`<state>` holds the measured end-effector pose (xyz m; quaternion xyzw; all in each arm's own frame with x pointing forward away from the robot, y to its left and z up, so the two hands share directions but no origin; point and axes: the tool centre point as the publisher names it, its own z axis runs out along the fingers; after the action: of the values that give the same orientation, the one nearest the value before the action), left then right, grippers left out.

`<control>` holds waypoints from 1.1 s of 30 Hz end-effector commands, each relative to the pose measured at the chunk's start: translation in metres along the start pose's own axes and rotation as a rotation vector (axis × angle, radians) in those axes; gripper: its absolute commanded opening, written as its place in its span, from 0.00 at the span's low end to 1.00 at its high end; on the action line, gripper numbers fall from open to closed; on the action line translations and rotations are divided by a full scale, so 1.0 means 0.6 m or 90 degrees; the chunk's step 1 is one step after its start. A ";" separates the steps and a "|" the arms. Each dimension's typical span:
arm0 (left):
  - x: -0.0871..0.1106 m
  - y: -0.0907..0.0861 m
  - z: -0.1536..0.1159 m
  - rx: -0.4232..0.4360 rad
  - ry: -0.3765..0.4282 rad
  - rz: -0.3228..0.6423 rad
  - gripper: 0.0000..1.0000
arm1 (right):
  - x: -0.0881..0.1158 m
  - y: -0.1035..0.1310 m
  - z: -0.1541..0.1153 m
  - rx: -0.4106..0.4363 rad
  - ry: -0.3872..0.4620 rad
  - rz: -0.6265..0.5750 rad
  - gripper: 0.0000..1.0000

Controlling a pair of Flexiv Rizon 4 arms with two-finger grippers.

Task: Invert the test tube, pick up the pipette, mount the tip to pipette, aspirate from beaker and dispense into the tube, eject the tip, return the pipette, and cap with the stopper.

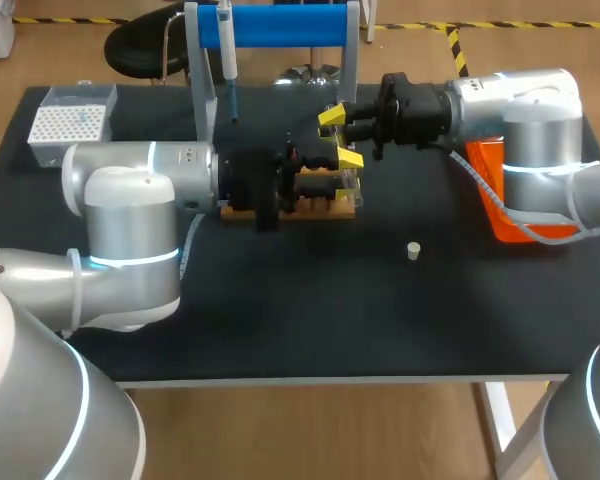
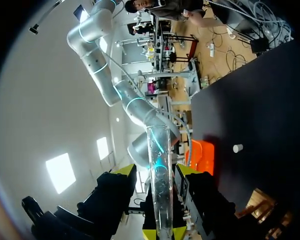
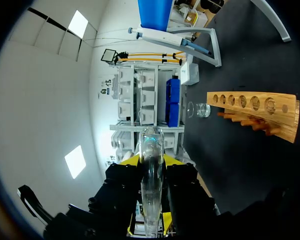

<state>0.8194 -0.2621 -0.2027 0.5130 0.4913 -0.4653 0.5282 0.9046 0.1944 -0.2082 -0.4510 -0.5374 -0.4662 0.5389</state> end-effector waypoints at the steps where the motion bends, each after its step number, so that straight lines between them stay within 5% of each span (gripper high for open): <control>1: 0.001 0.001 0.003 0.001 -0.001 0.000 0.48 | 0.002 -0.001 -0.001 0.000 -0.002 0.000 0.00; 10: 0.002 0.001 0.004 0.002 -0.002 0.000 0.42 | 0.002 -0.001 -0.001 0.000 -0.002 0.000 0.00; 15: 0.002 0.001 0.005 0.003 -0.001 0.000 0.25 | 0.002 -0.001 -0.001 0.000 -0.002 0.000 0.00; 19: 0.002 0.001 0.005 0.002 -0.001 0.000 0.03 | 0.002 -0.001 -0.001 0.000 -0.002 0.000 0.00; 25: 0.004 0.001 0.003 -0.001 -0.005 -0.003 0.00 | 0.002 -0.001 -0.001 0.000 -0.002 0.000 0.00; 26: 0.004 0.001 0.002 -0.002 -0.005 -0.005 0.00 | 0.002 -0.001 -0.001 0.000 -0.002 0.000 0.17; 27: 0.004 0.001 0.002 0.000 -0.005 -0.007 0.00 | 0.002 -0.001 -0.001 0.000 -0.002 0.000 0.64; 28: 0.004 0.001 0.001 0.002 -0.004 -0.008 0.00 | 0.002 -0.001 -0.001 0.000 -0.002 0.000 1.00; 33: 0.004 0.001 0.001 0.003 -0.004 -0.008 0.00 | 0.002 -0.001 -0.001 0.000 -0.002 0.000 1.00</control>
<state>0.8196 -0.2627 -0.2047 0.5088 0.4932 -0.4708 0.5255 0.9047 0.1943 -0.2076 -0.4514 -0.5376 -0.4657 0.5389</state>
